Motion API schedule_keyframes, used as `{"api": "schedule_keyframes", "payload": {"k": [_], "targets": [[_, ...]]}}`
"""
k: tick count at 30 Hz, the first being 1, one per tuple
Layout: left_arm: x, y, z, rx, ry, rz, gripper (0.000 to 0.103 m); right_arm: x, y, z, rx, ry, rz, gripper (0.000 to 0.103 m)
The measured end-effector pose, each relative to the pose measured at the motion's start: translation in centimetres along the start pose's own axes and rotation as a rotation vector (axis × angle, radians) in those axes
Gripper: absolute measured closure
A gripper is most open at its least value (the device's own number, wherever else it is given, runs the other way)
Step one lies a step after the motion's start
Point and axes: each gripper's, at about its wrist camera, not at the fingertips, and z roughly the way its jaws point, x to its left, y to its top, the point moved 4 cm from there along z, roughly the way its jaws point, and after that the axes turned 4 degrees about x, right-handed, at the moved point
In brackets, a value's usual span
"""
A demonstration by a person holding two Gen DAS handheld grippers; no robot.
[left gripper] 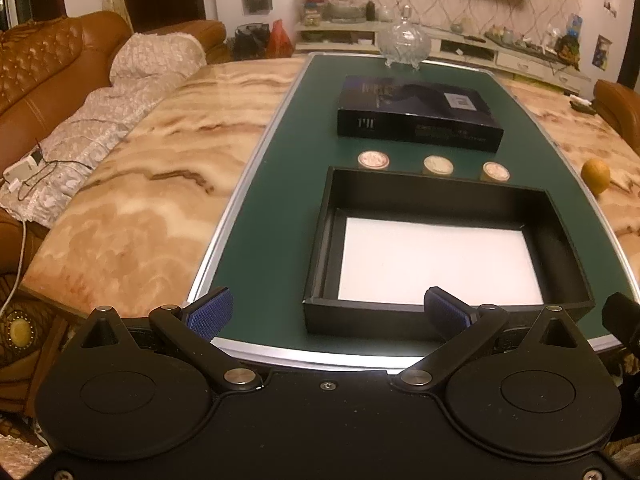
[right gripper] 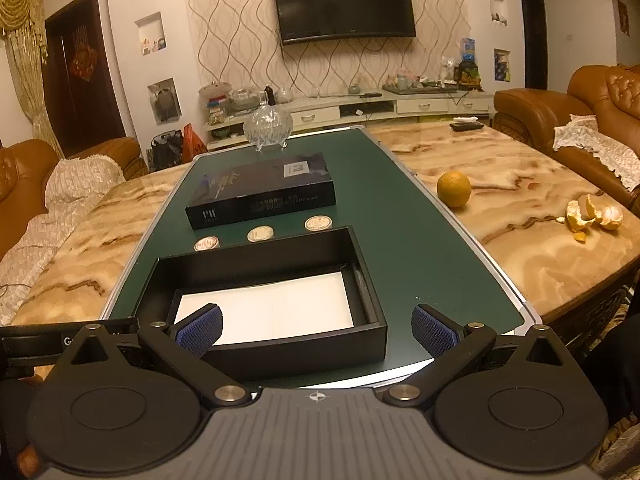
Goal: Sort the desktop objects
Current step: 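Move both tools toward the row of round cream tins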
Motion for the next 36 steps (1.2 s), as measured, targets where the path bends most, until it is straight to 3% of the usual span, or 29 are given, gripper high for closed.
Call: {"api": "schedule_keyframes", "payload": {"k": [36], "targets": [[0.2,-2.2,0.9,0.041,0.028,0.04,0.0,1.0,-1.3,2.0,0.093,-0.041,-0.083,0.0]]}}
